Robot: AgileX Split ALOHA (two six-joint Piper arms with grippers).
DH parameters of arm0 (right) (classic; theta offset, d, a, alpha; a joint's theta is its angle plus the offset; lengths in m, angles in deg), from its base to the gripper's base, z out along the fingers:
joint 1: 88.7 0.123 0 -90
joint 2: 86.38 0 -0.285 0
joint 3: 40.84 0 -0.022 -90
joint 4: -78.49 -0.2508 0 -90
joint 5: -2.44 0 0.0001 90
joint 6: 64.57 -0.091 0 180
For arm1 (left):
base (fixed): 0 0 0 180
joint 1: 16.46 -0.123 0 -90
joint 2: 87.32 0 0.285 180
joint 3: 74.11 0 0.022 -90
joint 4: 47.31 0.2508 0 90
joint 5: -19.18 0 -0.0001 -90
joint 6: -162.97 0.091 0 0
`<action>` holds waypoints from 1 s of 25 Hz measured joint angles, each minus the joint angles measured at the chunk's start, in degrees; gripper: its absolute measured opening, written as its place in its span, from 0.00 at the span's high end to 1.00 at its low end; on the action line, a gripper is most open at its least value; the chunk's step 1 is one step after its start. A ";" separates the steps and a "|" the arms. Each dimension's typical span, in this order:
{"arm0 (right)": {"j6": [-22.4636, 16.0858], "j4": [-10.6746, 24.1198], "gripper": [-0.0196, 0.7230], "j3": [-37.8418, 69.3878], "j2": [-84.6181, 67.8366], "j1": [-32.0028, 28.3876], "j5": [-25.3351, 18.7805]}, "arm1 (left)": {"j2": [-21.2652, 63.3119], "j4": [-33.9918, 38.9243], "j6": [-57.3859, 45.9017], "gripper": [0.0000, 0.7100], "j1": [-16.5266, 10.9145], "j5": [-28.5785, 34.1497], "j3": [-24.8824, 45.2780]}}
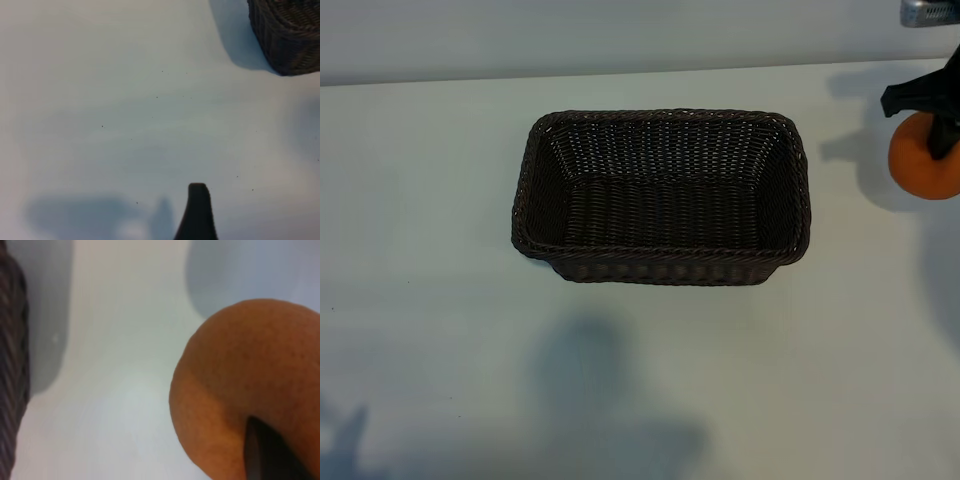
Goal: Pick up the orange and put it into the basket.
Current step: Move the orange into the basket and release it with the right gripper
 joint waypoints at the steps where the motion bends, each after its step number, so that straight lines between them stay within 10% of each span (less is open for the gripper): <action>1: 0.49 -0.12 0.88 0.00 -0.43 0.00 -0.29 | 0.00 0.00 0.00 0.16 0.00 0.00 0.00; 25: -1.36 -1.69 0.88 -10.83 -0.07 21.63 -2.81 | 0.00 0.21 0.18 0.16 0.00 0.37 0.00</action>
